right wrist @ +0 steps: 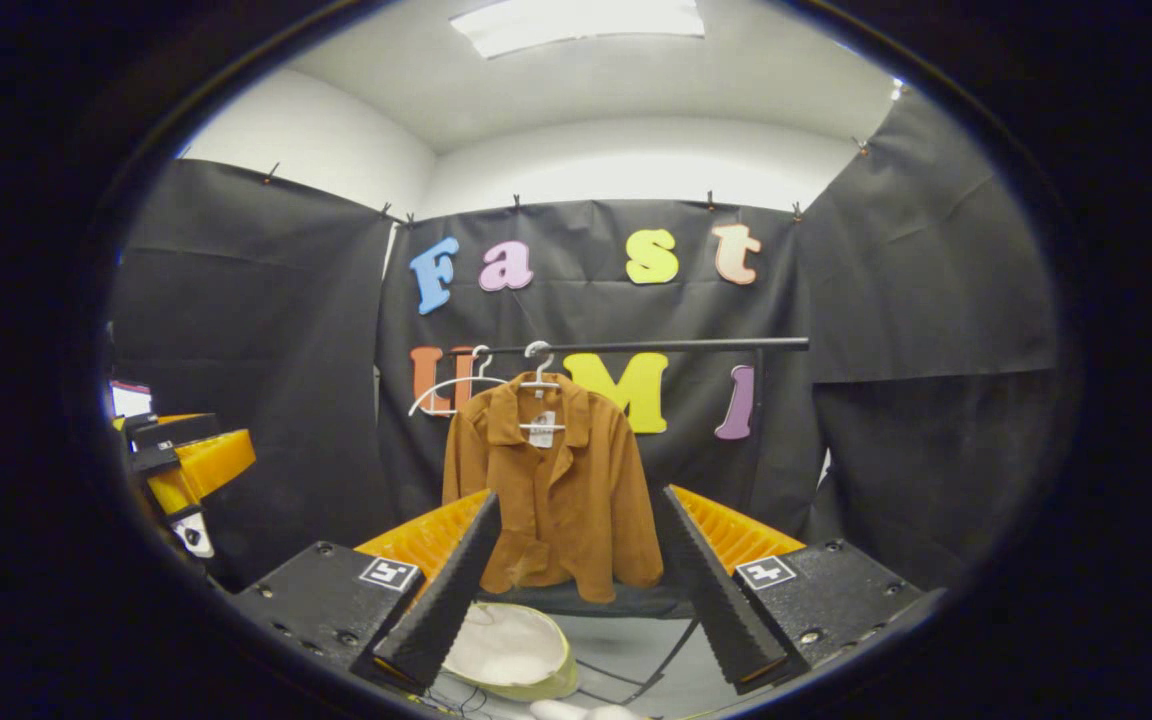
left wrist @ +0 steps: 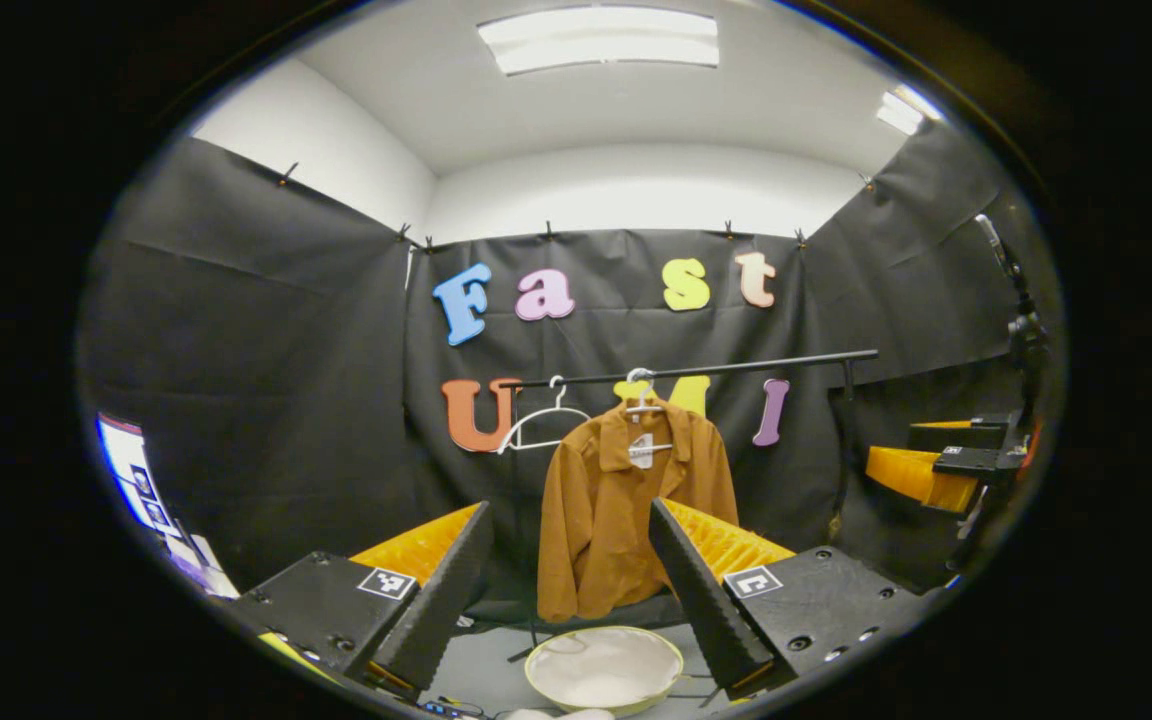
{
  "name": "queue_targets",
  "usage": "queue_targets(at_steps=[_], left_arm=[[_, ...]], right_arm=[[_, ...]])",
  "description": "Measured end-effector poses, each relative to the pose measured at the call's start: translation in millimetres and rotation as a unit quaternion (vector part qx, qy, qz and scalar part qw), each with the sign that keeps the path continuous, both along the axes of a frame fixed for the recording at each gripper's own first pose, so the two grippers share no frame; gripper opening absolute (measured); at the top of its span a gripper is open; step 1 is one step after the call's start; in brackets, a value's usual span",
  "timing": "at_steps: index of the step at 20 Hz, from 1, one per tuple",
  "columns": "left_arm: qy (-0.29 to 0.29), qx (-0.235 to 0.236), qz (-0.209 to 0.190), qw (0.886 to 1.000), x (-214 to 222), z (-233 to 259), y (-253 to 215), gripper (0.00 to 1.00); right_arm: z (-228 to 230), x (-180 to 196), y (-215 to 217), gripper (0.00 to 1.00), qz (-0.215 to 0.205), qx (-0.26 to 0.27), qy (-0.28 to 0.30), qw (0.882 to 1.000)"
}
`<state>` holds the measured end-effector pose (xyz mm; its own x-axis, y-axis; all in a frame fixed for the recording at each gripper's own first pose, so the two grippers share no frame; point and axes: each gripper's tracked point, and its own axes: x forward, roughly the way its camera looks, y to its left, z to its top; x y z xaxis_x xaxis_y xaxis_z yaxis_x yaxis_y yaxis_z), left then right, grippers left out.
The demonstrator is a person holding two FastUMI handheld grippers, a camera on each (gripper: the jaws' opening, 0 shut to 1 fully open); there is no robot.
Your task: Grasp the clothes on the hanger with both hands and then place them into the laundry hamper below.
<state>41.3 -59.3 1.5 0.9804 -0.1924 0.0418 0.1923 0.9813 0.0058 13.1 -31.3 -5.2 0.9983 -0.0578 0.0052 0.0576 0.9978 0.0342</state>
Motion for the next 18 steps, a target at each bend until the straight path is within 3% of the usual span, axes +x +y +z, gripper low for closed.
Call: queue_targets(at_steps=[4, 6, 7, 13, 18], left_arm=[[0.006, 0.007, -0.003, 1.0, 45, -8, -24, 1.0], [0.005, 0.001, -0.008, 1.0, 71, -10, -40, 0.96], [0.005, 0.002, -0.01, 1.0, 85, -11, -47, 1.0], [-0.011, 0.024, -0.018, 0.999, 177, -23, -91, 0.99], [-0.02, 0.004, -0.028, 0.999, 249, -32, -125, 0.98]], right_arm=[[-11, 49, -15, 1.0, 0.008, 0.009, 0.004, 1.0], [-18, 82, -19, 1.0, 0.016, 0.015, 0.013, 1.0], [-22, 99, -22, 1.0, 0.019, 0.019, 0.018, 0.999], [-38, 204, -37, 1.0, 0.039, 0.028, 0.032, 0.998], [-48, 280, -35, 1.0, 0.072, 0.023, 0.042, 0.996]])
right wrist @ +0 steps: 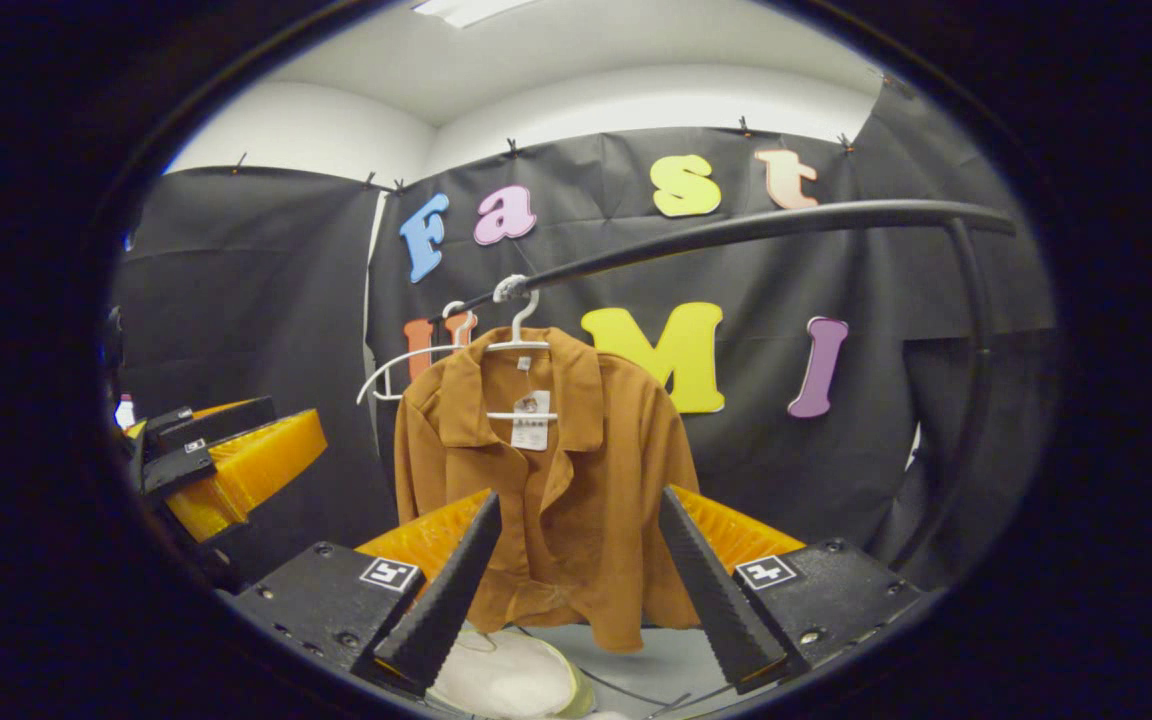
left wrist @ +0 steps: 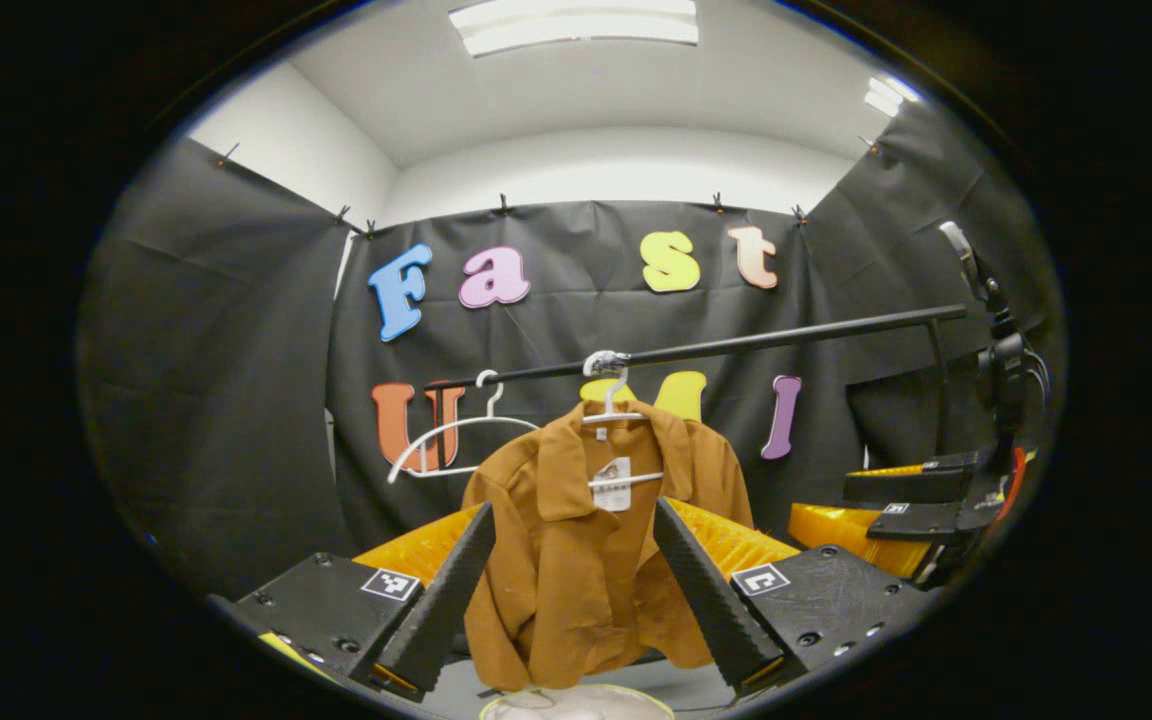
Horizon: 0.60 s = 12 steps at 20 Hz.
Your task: Grasp the clothes on the hanger with both hands and then place them into the laundry hamper below.
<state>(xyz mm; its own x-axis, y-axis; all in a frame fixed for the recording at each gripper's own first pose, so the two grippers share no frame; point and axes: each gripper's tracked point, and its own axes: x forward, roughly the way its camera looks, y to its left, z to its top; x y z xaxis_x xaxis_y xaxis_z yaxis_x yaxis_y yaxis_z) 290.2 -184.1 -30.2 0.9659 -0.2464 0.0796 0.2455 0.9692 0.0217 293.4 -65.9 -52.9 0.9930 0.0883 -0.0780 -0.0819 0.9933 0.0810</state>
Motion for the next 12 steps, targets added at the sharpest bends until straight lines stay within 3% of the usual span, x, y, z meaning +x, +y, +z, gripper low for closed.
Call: queue_targets(at_steps=[5, 12], left_arm=[[0.0, 0.018, 0.011, 1.0, 77, -10, -19, 0.99], [0.035, 0.001, 0.031, 0.999, 173, -38, -40, 0.97]], right_arm=[[-5, 67, 0, 0.96, 0.022, -0.003, 0.008, 1.0], [-19, 132, -8, 0.93, 0.038, -0.002, 0.029, 0.999]])
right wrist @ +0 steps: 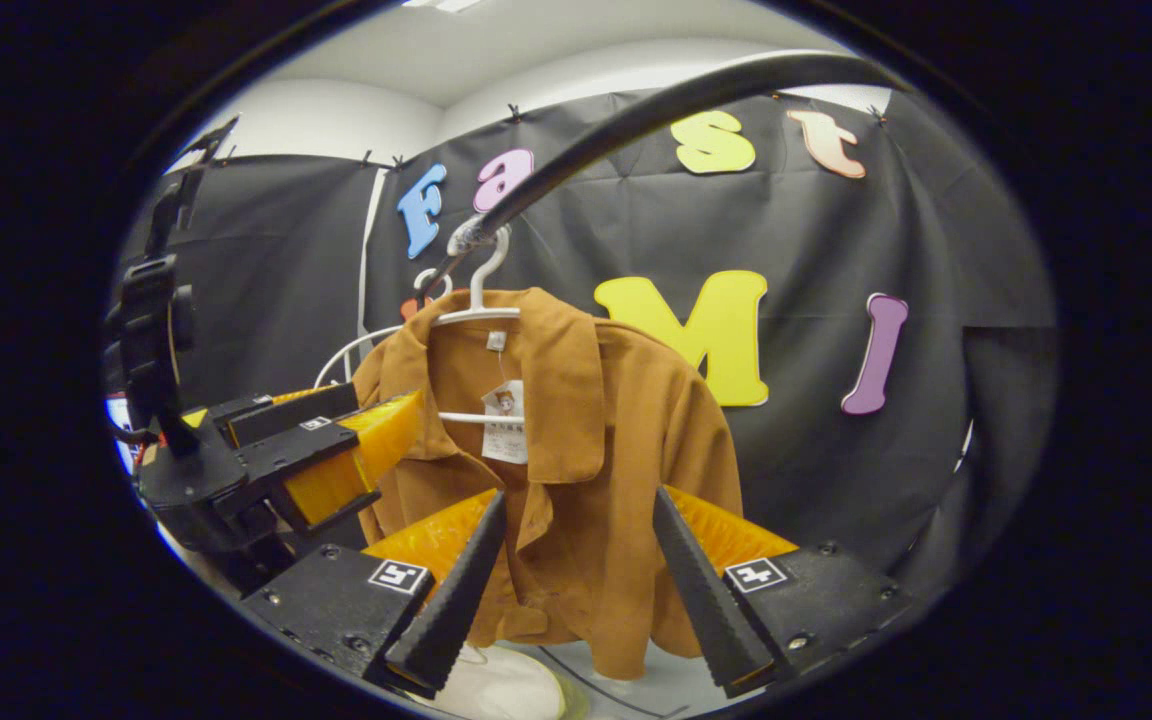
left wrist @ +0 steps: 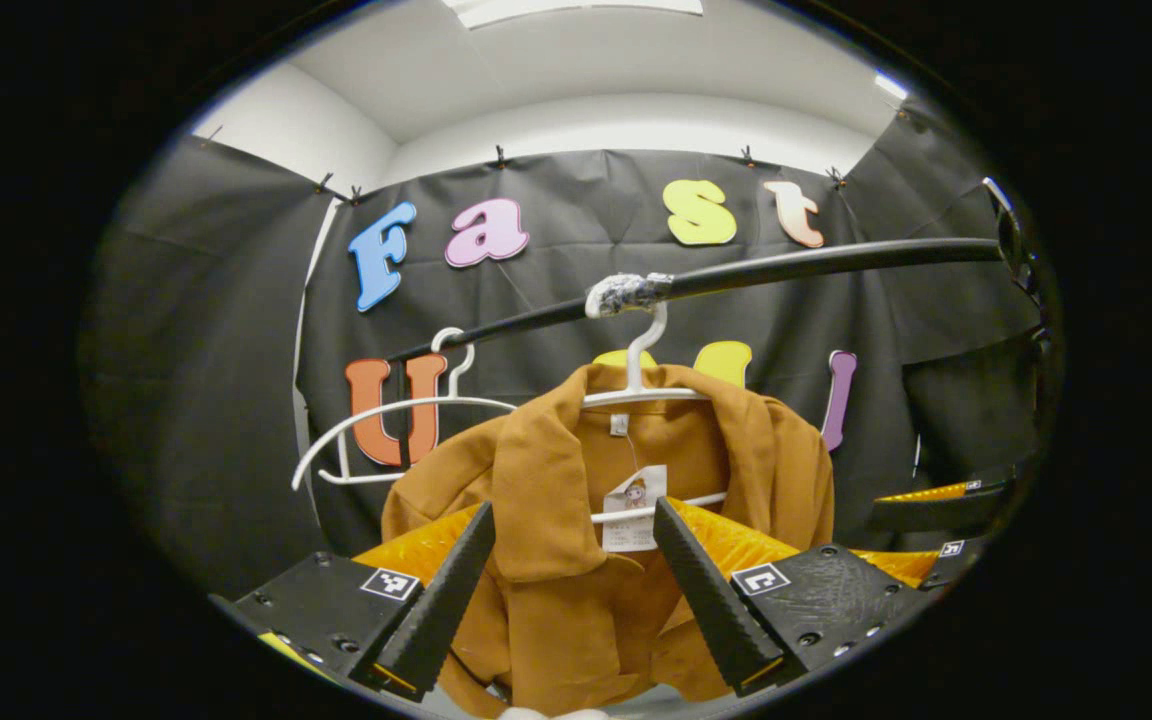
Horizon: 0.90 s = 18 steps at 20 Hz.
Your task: Grasp the clothes on the hanger with both hands and then place them into the laundry hamper below.
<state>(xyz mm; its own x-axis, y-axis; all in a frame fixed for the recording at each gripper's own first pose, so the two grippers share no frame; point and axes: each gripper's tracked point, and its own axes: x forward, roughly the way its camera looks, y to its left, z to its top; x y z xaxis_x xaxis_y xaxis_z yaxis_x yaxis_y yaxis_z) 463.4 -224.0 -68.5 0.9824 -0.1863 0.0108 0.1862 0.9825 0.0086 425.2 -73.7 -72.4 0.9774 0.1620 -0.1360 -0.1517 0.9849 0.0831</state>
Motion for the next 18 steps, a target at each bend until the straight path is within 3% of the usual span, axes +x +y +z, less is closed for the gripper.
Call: queue_targets(at_steps=[6, 13, 16, 18], left_arm=[[0.027, 0.017, 0.02, 0.999, 35, -34, 12, 0.98], [0.035, 0.037, 0.036, 0.998, 49, -53, 25, 0.98], [0.048, 0.036, 0.05, 0.997, 59, -62, 30, 0.99], [0.064, 0.024, 0.048, 0.996, 60, -72, 29, 0.73]], right_arm=[[-4, 33, 8, 0.93, 0.009, -0.017, 0.0, 1.0], [-13, 75, 29, 0.93, -0.007, 0.002, 0.009, 1.0], [-16, 94, 31, 0.8, -0.012, 0.0, 0.008, 1.0], [-18, 99, 33, 0.67, -0.009, 0.009, 0.01, 1.0]])
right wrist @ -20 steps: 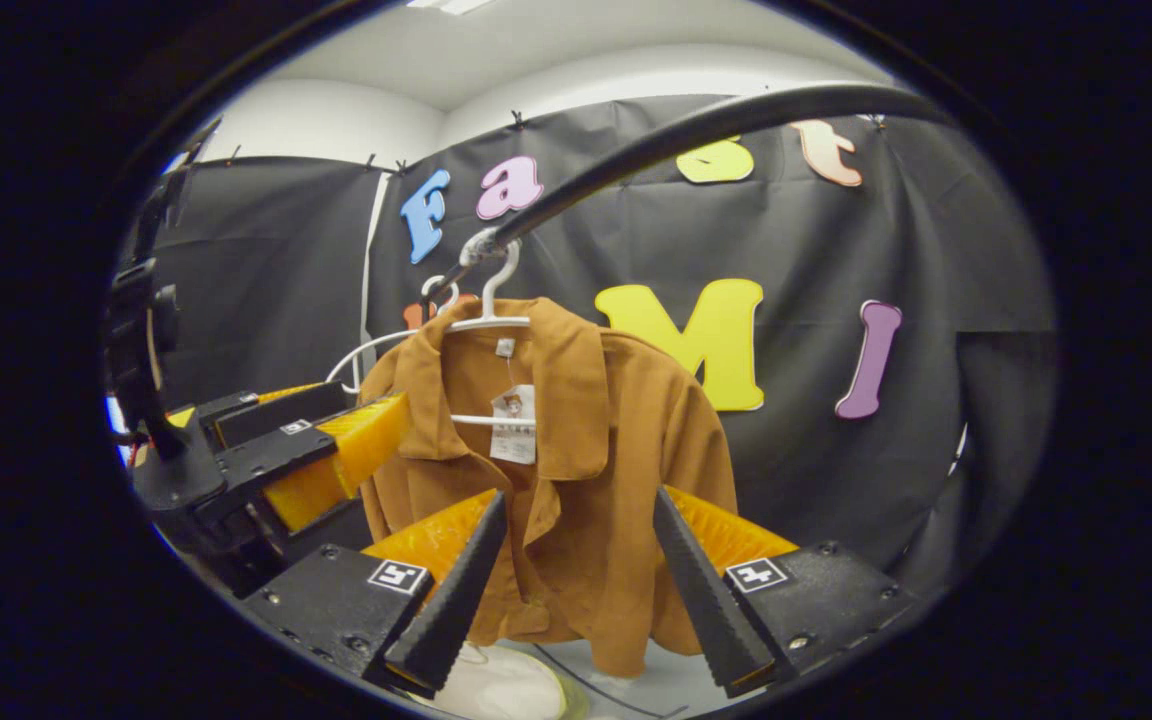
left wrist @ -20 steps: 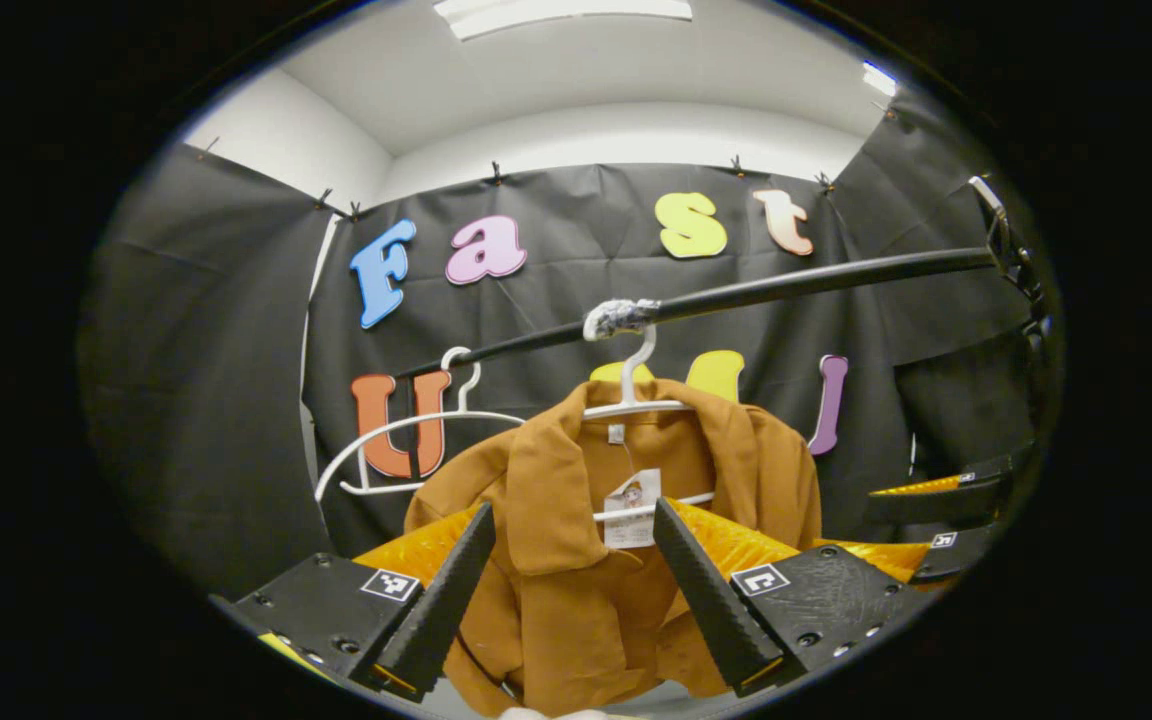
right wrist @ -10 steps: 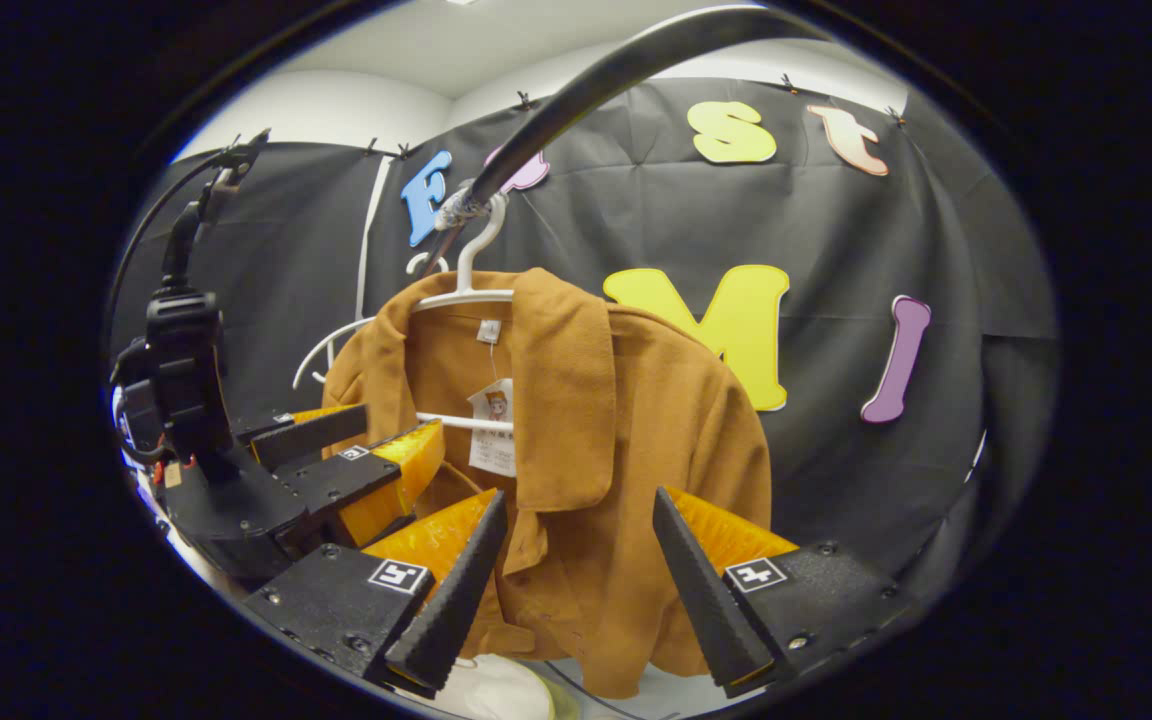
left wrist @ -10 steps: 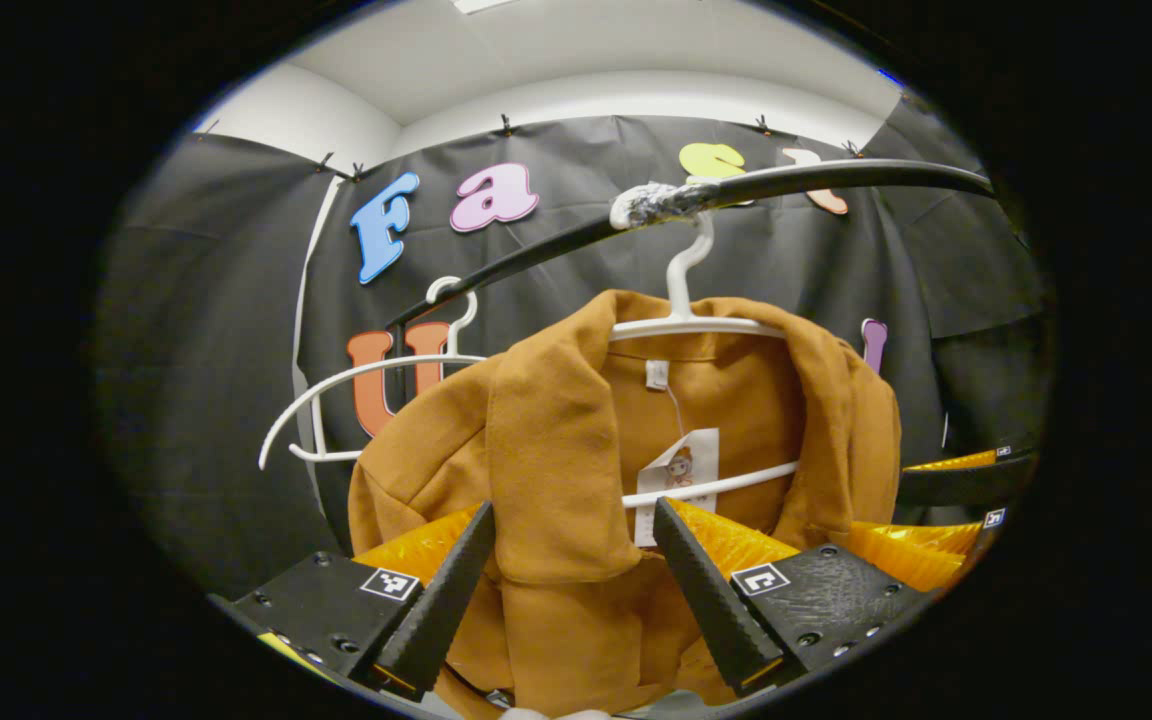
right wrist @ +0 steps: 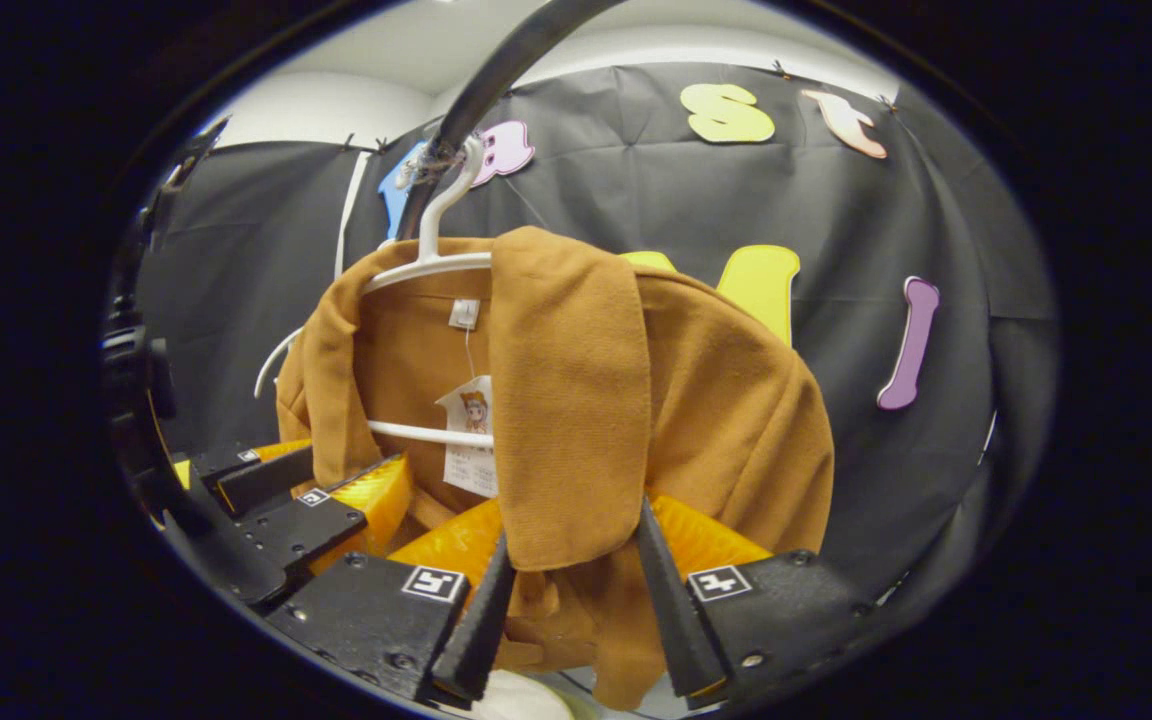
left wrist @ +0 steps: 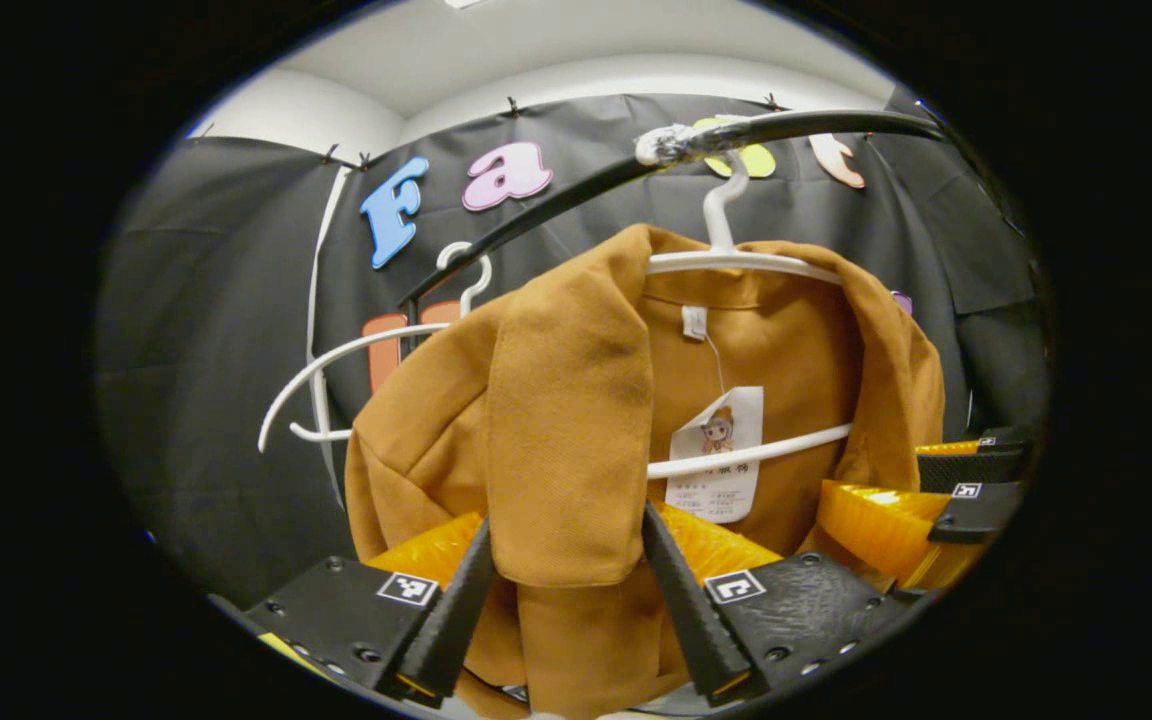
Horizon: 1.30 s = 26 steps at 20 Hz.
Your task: Grasp the clothes on the hanger with both hands and then place them into the laundry hamper below.
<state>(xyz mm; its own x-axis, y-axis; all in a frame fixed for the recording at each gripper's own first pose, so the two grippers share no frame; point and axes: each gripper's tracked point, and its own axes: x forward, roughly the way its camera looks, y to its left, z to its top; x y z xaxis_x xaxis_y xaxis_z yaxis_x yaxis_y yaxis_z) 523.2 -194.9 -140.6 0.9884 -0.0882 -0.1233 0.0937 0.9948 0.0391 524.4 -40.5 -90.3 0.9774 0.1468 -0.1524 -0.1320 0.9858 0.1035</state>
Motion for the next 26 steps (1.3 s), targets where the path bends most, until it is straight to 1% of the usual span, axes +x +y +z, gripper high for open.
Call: queue_targets(at_steps=[1, 2, 3, 4, 5, 6, 7, 8, 9, 11, 12, 14, 16, 17, 18, 19, 22, 24, 26], left_arm=[[0.006, -0.003, 0.0, 1.0, 0, -3, 0, 0.6], [0.01, -0.003, 0.0, 1.0, 2, -4, 1, 0.48], [0.01, -0.003, 0.002, 1.0, 4, -4, 3, 0.35], [0.007, 0.001, 0.008, 1.0, 5, -3, 7, 0.22], [0.007, 0.002, 0.008, 1.0, 4, -2, 9, 0.1], [0.007, 0.004, 0.008, 1.0, 4, -4, 10, 0.16], [0.008, 0.006, 0.002, 1.0, 3, -4, 11, 0.04], [0.007, 0.009, 0.001, 1.0, 4, -4, 12, 0.05], [0.007, 0.009, -0.005, 1.0, 1, -4, 11, 0.01], [0.004, 0.014, -0.011, 1.0, -3, -6, 10, 0.01], [0.002, 0.016, -0.011, 1.0, -4, -5, 11, 0.05], [0.001, 0.014, -0.006, 1.0, -3, -5, 13, 0.06], [0.003, 0.004, 0.0, 1.0, -4, -4, 16, 0.05], [0.003, 0.0, 0.002, 1.0, -5, -3, 18, 0.01], [0.004, -0.001, 0.001, 1.0, -6, -2, 19, 0.01], [0.005, 0.002, 0.002, 1.0, -7, -2, 20, 0.05], [0.005, 0.004, 0.003, 1.0, -7, 0, 26, 0.06], [0.007, 0.0, 0.003, 1.0, -10, 1, 27, 0.05], [0.008, -0.001, 0.004, 1.0, -12, 3, 29, 0.05]], right_arm=[[-1, 2, -3, 0.62, -0.005, 0.003, 0.001, 1.0], [-2, 5, -8, 0.48, -0.01, 0.007, 0.001, 1.0], [-2, 7, -9, 0.34, -0.006, 0.014, 0.003, 1.0], [-2, 5, -4, 0.18, 0.006, 0.023, 0.006, 1.0], [-6, 5, 1, 0.14, 0.02, 0.03, 0.006, 0.999], [-5, 5, -1, 0.1, 0.028, 0.036, 0.004, 0.999], [-3, 4, -3, 0.09, 0.033, 0.045, 0.001, 0.998], [-3, 3, -4, 0.07, 0.038, 0.055, 0.001, 0.998], [-4, 2, -2, 0.07, 0.046, 0.066, 0.005, 0.997], [-5, -2, 3, 0.06, 0.061, 0.082, 0.01, 0.995], [-7, -2, 3, 0.06, 0.066, 0.082, 0.011, 0.994], [-6, -4, 1, 0.05, 0.072, 0.081, 0.01, 0.994], [-6, -5, -1, 0.06, 0.08, 0.086, 0.01, 0.993], [-5, -6, -3, 0.06, 0.087, 0.092, 0.008, 0.992], [-4, -7, -7, 0.06, 0.094, 0.101, 0.007, 0.99], [-3, -6, -11, 0.05, 0.1, 0.113, 0.007, 0.988], [-1, -7, -26, 0.05, 0.115, 0.155, 0.01, 0.981], [5, -9, -31, 0.05, 0.122, 0.161, 0.004, 0.979], [13, -14, -31, 0.05, 0.141, 0.173, -0.004, 0.975]])
